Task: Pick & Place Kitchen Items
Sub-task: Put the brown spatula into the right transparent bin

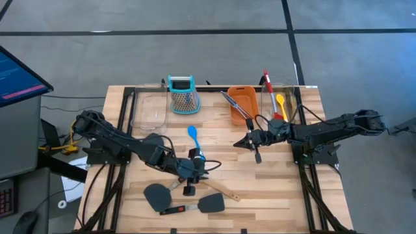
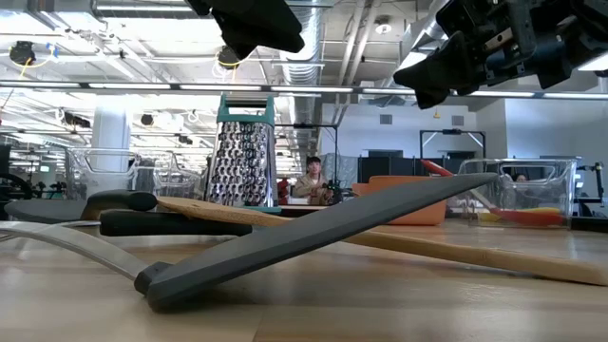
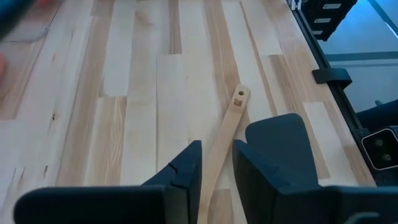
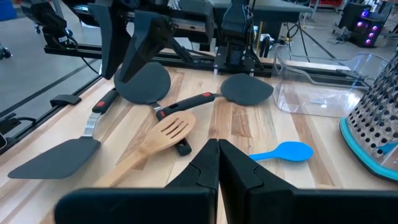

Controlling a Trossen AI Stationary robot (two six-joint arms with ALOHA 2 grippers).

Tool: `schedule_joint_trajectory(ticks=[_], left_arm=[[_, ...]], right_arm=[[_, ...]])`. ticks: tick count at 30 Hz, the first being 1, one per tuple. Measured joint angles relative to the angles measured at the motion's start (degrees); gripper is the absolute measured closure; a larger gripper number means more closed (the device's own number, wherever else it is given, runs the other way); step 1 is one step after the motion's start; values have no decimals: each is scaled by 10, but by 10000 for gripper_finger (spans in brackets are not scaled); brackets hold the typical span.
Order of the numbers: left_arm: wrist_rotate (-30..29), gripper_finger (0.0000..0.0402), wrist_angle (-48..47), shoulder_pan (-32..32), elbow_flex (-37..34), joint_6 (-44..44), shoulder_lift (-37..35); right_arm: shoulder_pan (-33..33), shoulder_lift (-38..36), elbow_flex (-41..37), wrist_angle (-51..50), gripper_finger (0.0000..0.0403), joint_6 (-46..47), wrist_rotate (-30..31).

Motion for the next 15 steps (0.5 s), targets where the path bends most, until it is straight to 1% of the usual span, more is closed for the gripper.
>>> schedule_joint_trajectory(ticks=[10,15], left_arm=[[0,325,3,0,-53,-22,0],[0,325,19,0,-70,-23,0]], right_arm=[[0,0,0,-1,403,0,0],[0,0,0,-2,403,0,0]])
